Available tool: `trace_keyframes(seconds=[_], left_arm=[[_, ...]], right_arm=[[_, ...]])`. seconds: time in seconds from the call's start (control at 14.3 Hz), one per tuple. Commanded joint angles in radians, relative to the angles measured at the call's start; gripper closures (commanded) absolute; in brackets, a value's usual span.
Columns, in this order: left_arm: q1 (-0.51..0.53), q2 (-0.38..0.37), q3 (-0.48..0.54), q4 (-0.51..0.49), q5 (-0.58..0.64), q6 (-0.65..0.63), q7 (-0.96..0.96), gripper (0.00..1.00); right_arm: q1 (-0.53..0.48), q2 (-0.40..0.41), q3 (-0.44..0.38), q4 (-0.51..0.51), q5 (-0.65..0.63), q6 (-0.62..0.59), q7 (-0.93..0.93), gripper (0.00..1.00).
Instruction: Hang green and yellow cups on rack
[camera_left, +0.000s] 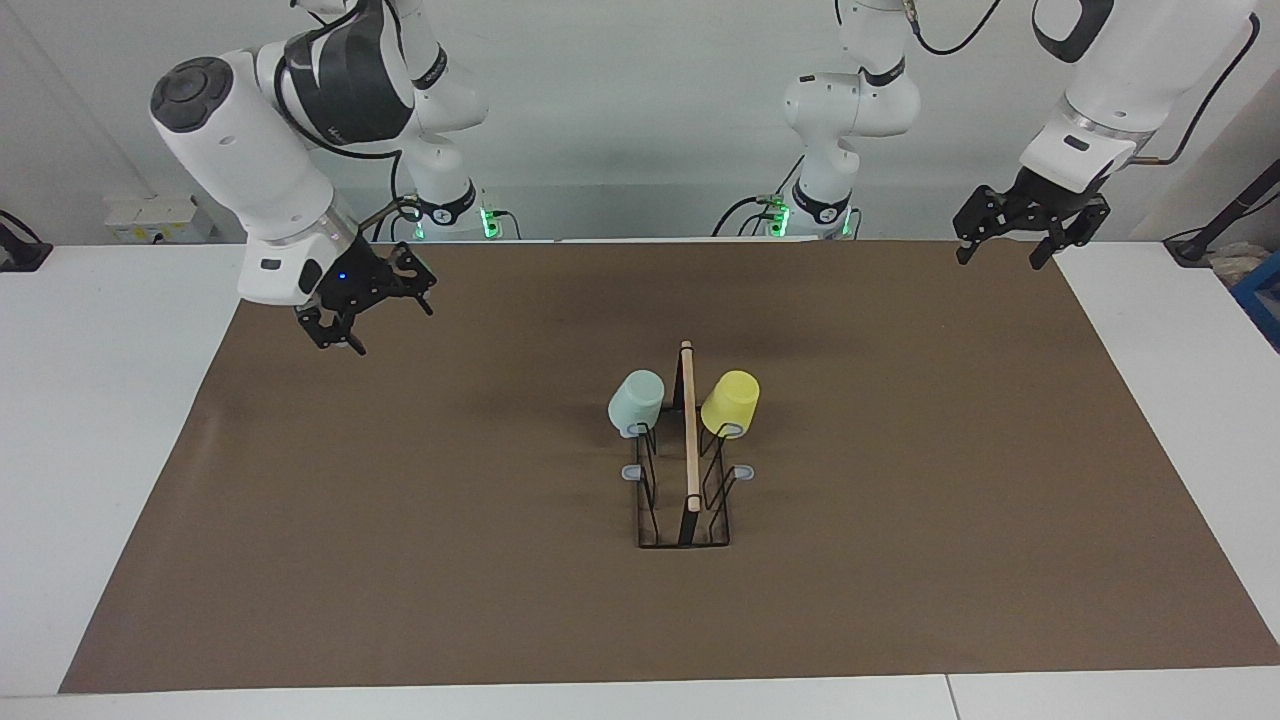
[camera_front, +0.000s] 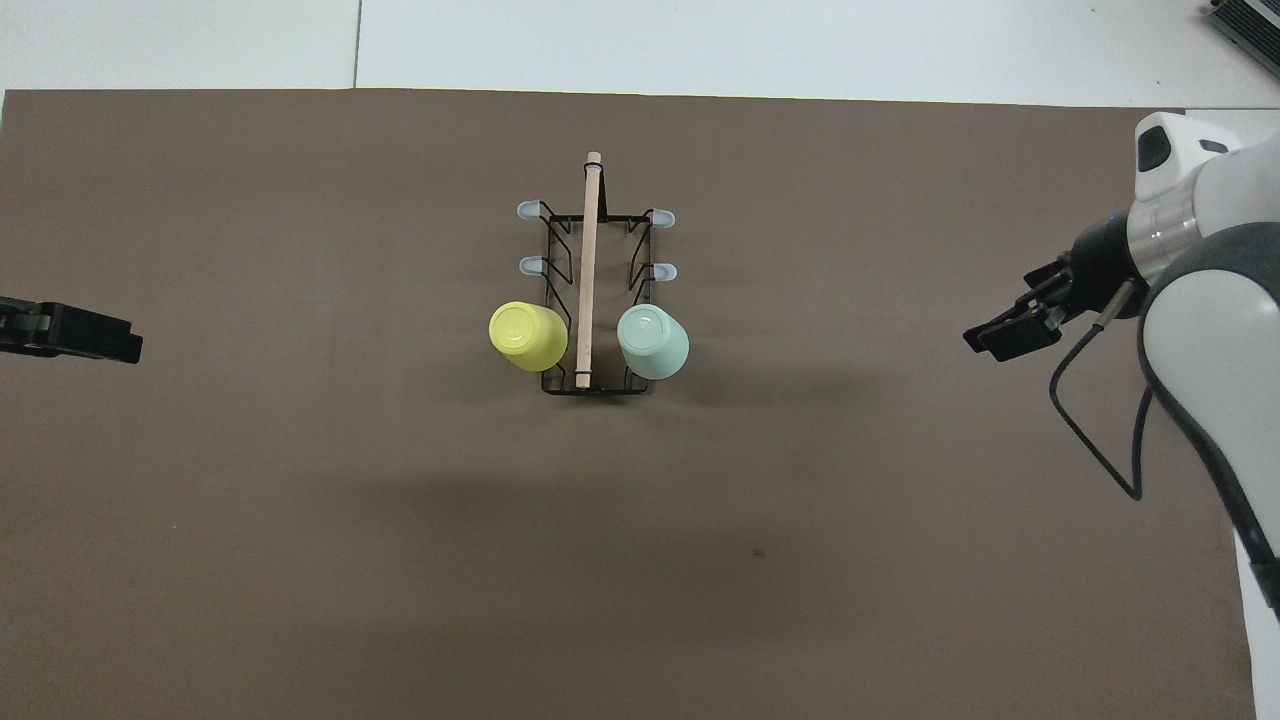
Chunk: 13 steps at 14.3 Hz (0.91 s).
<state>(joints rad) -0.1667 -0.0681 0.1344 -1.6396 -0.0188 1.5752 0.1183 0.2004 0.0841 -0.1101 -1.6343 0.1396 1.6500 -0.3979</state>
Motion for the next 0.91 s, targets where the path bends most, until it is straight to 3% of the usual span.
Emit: trace_keyframes(seconds=[0.0,0.14,0.49,0.84], left_arm=[[-0.019,-0.013,0.011,-0.014,0.017,-0.006,-0.016,0.0],[-0.017,-0.013,0.011,-0.014,0.017,-0.006,-0.016,0.0],[-0.019,-0.013,0.011,-0.014,0.017,-0.006,-0.016,0.0],[-0.019,-0.013,0.011,-0.014,0.017,-0.006,-0.016,0.0]], right_arm=[[0.036,-0.026,0.006,0.002,-0.054,-0.059,0.236,0.0],[0.03,-0.035,0.007,-0.012,-0.054,-0.069,0.324,0.0],[-0.058,-0.046,0.015,-0.027,-0.035,-0.058,0.321,0.0],[-0.042,-0.046,0.02,-0.024,-0.23,-0.02,0.428,0.0]])
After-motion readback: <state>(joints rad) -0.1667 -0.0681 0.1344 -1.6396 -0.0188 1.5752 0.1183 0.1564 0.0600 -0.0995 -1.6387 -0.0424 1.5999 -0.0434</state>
